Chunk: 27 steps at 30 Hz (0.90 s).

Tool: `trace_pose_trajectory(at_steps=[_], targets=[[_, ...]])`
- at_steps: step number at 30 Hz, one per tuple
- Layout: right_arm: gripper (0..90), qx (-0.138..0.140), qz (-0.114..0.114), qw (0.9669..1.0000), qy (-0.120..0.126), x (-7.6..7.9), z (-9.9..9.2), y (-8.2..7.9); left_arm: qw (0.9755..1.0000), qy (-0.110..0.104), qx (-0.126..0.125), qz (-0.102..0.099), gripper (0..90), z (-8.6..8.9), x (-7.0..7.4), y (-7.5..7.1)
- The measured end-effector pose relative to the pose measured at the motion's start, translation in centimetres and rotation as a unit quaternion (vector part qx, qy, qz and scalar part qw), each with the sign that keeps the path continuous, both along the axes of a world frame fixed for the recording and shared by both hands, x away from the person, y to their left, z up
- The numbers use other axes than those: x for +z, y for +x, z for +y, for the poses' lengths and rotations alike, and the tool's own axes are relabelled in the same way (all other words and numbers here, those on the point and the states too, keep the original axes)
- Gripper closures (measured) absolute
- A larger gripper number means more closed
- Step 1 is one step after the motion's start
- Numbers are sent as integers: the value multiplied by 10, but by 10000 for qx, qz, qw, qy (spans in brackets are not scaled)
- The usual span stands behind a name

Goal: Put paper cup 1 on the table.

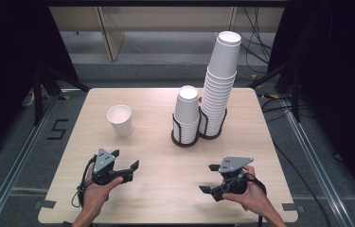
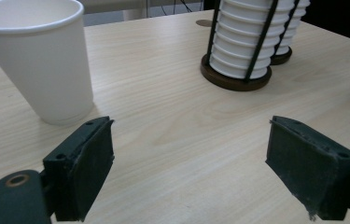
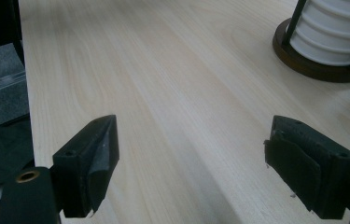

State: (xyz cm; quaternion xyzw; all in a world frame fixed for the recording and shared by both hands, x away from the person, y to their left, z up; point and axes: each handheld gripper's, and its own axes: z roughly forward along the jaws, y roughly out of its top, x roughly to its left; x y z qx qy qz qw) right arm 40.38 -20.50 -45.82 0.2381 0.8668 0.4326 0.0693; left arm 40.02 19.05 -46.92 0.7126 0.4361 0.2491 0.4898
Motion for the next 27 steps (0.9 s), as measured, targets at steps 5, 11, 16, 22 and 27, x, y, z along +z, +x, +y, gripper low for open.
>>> trace_pose_trajectory(at_steps=[5, 11, 16, 22, 27], targets=[[179, 25, -66, 10000, -9, 0, -2, 2, 9999, 19, -165, -7, 142, -6, -6, -10], [179, -35, -69, 10000, 24, 0, -3, 3, 9997, 97, -222, -26, 142, -11, -9, -17], [174, -104, -56, 9999, 35, -1, -5, 4, 9994, 113, -325, -14, 142, -15, -11, -25], [168, -186, -51, 9998, 68, -3, -7, 4, 9989, 89, -469, 2, 142, -20, -14, -34], [166, -195, -143, 9997, 45, -3, -10, 6, 9986, 125, -514, -11, 142, -22, -13, -40]])
